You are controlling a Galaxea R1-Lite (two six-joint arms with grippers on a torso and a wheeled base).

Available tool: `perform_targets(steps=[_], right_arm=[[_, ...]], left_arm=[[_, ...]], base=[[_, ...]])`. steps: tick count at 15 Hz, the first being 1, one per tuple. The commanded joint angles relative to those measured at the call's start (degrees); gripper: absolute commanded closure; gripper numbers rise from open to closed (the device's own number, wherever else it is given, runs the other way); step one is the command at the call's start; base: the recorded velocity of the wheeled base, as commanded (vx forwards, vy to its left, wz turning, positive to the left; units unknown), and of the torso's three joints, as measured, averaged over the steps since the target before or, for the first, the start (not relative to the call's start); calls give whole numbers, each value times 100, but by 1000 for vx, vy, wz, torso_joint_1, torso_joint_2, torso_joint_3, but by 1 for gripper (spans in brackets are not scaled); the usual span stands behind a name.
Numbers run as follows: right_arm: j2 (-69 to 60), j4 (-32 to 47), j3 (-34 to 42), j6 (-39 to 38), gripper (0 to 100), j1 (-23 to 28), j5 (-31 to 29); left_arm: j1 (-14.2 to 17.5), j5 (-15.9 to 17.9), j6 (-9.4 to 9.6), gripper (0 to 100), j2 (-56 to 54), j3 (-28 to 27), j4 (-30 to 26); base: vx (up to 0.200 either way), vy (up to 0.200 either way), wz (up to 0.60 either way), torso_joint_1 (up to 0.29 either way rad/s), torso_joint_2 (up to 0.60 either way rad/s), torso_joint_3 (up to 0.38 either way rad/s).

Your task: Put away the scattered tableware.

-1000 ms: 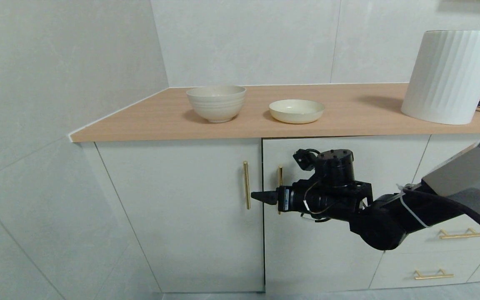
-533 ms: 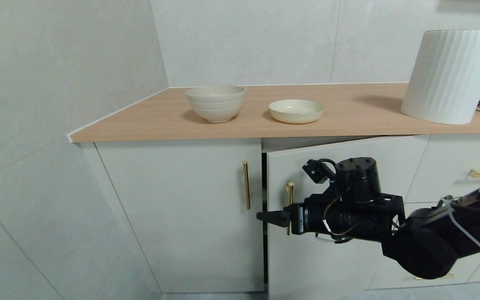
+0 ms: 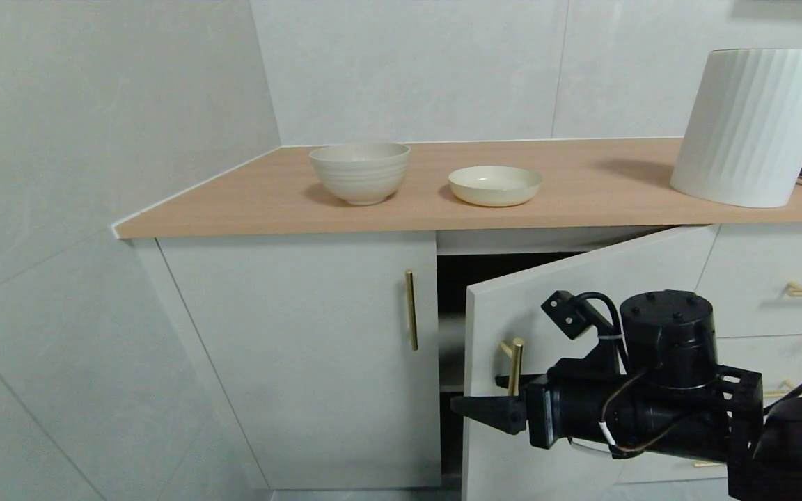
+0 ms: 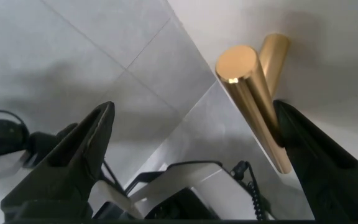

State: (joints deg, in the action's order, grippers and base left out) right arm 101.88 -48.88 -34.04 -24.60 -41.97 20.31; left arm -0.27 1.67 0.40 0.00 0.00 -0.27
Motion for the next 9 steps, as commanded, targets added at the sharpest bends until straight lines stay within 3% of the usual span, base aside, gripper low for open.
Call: perform_targets(steps=[1, 5, 7, 8, 9], right_arm=[[-282, -25, 213, -18, 0, -13, 26], [-441, -25, 398, -1, 0, -13, 26], [-449, -25, 398, -1, 0, -13, 26], [-485, -25, 415, -10, 0, -13, 26], [-485, -25, 442, -18, 0, -13, 26]], left_arm=[[0, 0, 4, 0, 0, 0, 0], [0, 62, 118, 0, 0, -18, 27], [-17, 571, 83, 0, 114, -747, -210], [-52, 958, -111, 0, 580, -1767, -835], [-70, 1107, -225, 0, 826, -2197, -1142]], base=[[0, 0, 0, 0, 0, 0], [0, 0, 0, 0, 0, 0], [0, 0, 0, 0, 0, 0], [0, 0, 0, 0, 0, 0], [0, 0, 0, 0, 0, 0]])
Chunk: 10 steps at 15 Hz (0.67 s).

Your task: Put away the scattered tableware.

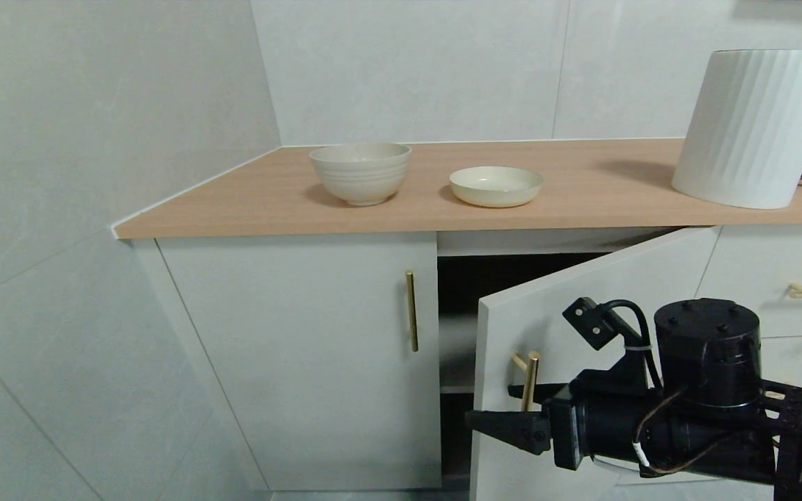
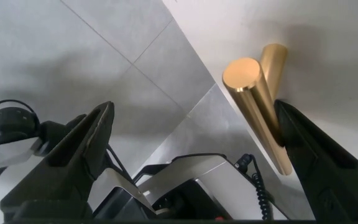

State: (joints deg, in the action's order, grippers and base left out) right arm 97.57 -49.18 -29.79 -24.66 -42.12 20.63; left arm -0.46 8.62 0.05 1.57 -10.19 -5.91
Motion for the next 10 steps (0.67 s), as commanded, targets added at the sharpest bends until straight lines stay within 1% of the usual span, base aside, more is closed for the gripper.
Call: perform_targets(steps=[1, 2, 3, 4, 5, 6, 7, 8, 9, 10], right_arm=[[-54, 5, 26, 5, 0, -7, -6], [-54, 5, 35, 5, 0, -24, -6], [-54, 5, 35, 5, 0, -24, -6], [-54, 5, 53, 14, 0, -24, -6], [-81, 5, 61, 23, 0, -24, -6], [-98, 5, 61, 14, 0, -24, -6], [-125, 5, 61, 14, 0, -24, -6], [-133, 5, 61, 23, 0, -24, -6], [-133, 5, 70, 23, 0, -24, -6], [-133, 5, 70, 32, 0, -33, -6]], left_arm=[[-138, 1010, -374, 0, 1592, -2259, -1175], [-173, 1353, -409, 0, 2137, -2602, -1228], [-173, 1678, -409, 0, 2743, -2848, -1167], [-173, 2118, -365, 0, 3587, -3085, -929], [-217, 2416, -374, 0, 4167, -3200, -622], [-244, 2531, -374, 0, 4457, -3235, -446], [-455, 2636, -409, 0, 5353, -3279, 169], [-604, 2636, -427, 0, 5661, -3279, 380], [-973, 2627, -620, 0, 6294, -3226, 793], [-1211, 2627, -813, 0, 6540, -3182, 978]], base=[[0, 0, 0, 0, 0, 0], [0, 0, 0, 0, 0, 0], [0, 0, 0, 0, 0, 0], [0, 0, 0, 0, 0, 0], [0, 0, 0, 0, 0, 0], [0, 0, 0, 0, 0, 0], [0, 0, 0, 0, 0, 0], [0, 0, 0, 0, 0, 0], [0, 0, 0, 0, 0, 0], [0, 0, 0, 0, 0, 0]])
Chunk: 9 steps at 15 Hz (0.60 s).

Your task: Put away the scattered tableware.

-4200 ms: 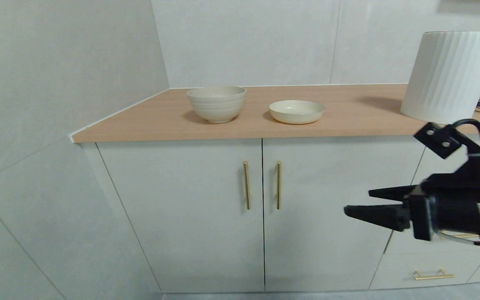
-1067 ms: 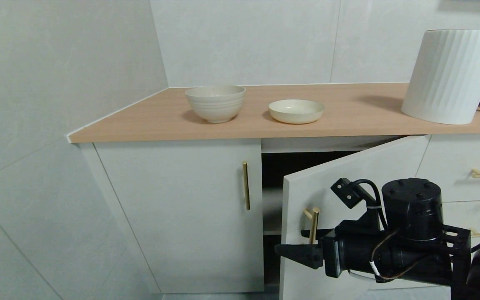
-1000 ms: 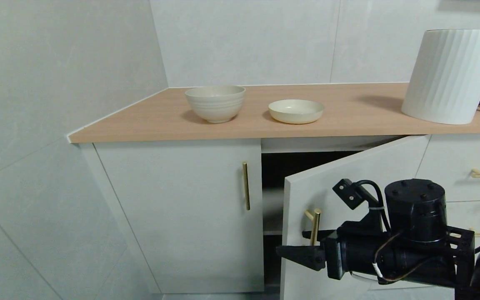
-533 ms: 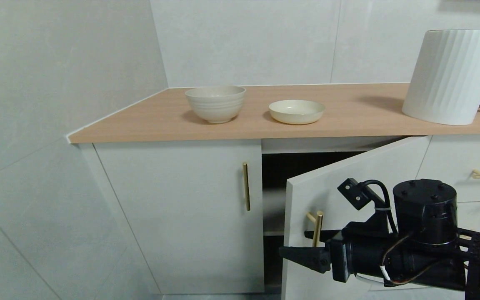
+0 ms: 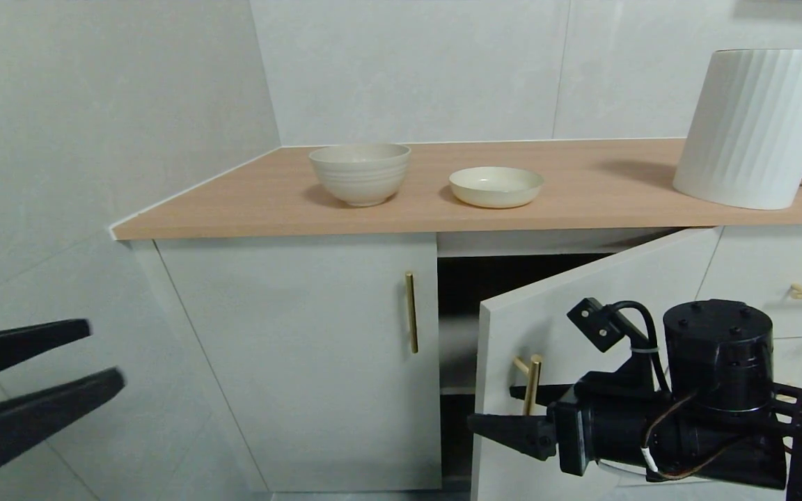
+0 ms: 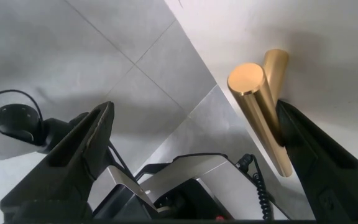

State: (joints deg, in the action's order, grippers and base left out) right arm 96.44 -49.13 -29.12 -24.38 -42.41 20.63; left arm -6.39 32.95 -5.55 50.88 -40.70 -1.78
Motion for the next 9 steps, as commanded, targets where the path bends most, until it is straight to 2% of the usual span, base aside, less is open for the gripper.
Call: perform_targets(steps=[1, 2, 4, 5, 6, 7, 8, 9], right_arm=[[-20, 0, 3, 4, 0, -4, -15], [-20, 0, 3, 4, 0, -4, -6], [-11, 0, 3, 4, 0, -30, -6], [-11, 0, 3, 4, 0, -39, -6], [-2, 0, 3, 4, 0, -39, -6], [15, 0, 3, 4, 0, -39, -15], [33, 0, 3, -5, 0, -39, -6], [33, 0, 3, 4, 0, -39, -6]], left_arm=[[-926, 203, -641, 0, 1934, -16, 907], [-1145, 203, -896, 0, 2189, 133, 1365], [-1409, 203, -1212, 0, 2611, 326, 2112], [-1567, 185, -1511, 0, 3103, 599, 2938], [-1576, 194, -1590, 0, 3261, 748, 3210], [-1576, 185, -1651, 0, 3613, 994, 3738], [-1576, 124, -1651, 0, 4052, 1179, 4423], [-1638, -8, -1651, 0, 4342, 1249, 4775]], base=[[0, 0, 0, 0, 0, 0], [0, 0, 0, 0, 0, 0], [0, 0, 0, 0, 0, 0], [0, 0, 0, 0, 0, 0], [0, 0, 0, 0, 0, 0], [0, 0, 0, 0, 0, 0], [0, 0, 0, 0, 0, 0], [0, 0, 0, 0, 0, 0]])
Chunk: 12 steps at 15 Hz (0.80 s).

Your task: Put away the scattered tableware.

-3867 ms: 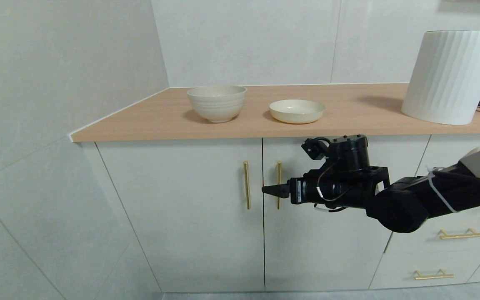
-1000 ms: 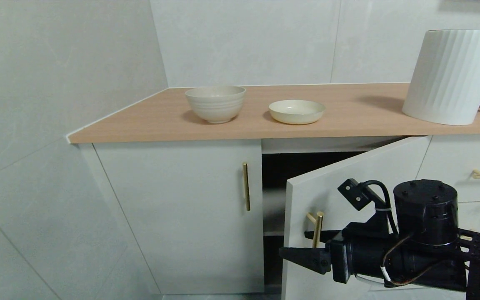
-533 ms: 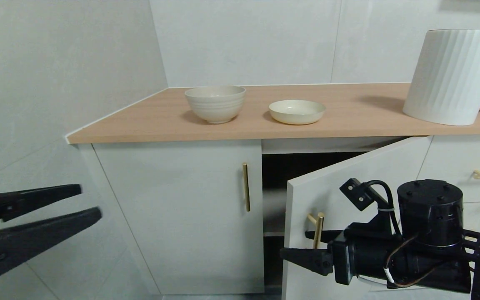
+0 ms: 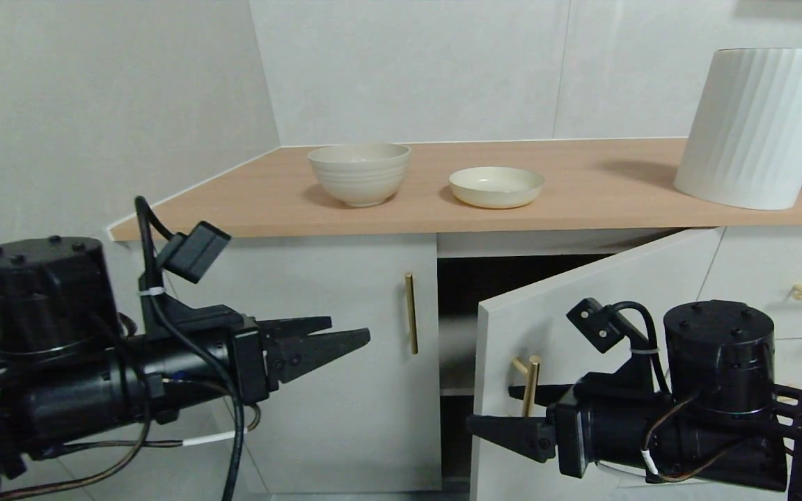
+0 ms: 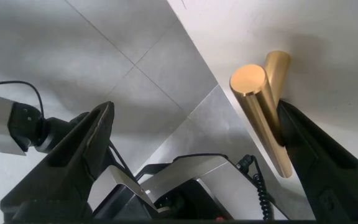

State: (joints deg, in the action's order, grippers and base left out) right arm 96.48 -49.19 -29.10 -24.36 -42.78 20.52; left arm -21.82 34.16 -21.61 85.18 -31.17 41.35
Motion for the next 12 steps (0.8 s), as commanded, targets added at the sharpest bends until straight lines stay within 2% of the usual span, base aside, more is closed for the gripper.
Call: perform_targets(steps=[1, 2, 4, 5, 7, 8, 10, 12], right_arm=[[29, 6, 1, -8, 0, -3, 5], [29, 6, 1, -8, 0, -3, 5], [55, 6, 10, -8, 0, -3, 5], [82, 6, 10, -8, 0, -3, 5], [108, 6, 10, 1, 0, -3, 5], [108, 6, 10, 1, 0, -3, 5], [108, 6, 1, 1, 0, -3, -4], [117, 6, 1, 1, 0, -3, 5]], left_arm=[[-209, -348, -80, 0, 1177, 305, 734], [-349, -603, -247, 0, 1405, 305, 989], [-586, -832, -607, 0, 1730, 296, 1481], [-630, -832, -669, 0, 1880, 287, 1657], [-674, -832, -669, 0, 2029, 269, 1745], [-718, -832, -669, 100, 2082, 252, 1780], [-727, -779, -651, 100, 2100, 182, 1965], [-789, -709, -607, 100, 2478, -214, 2290]], base=[[0, 0, 0, 0, 0, 0], [0, 0, 0, 0, 0, 0], [0, 0, 0, 0, 0, 0], [0, 0, 0, 0, 0, 0], [0, 0, 0, 0, 0, 0], [0, 0, 0, 0, 0, 0], [0, 0, 0, 0, 0, 0], [0, 0, 0, 0, 0, 0]])
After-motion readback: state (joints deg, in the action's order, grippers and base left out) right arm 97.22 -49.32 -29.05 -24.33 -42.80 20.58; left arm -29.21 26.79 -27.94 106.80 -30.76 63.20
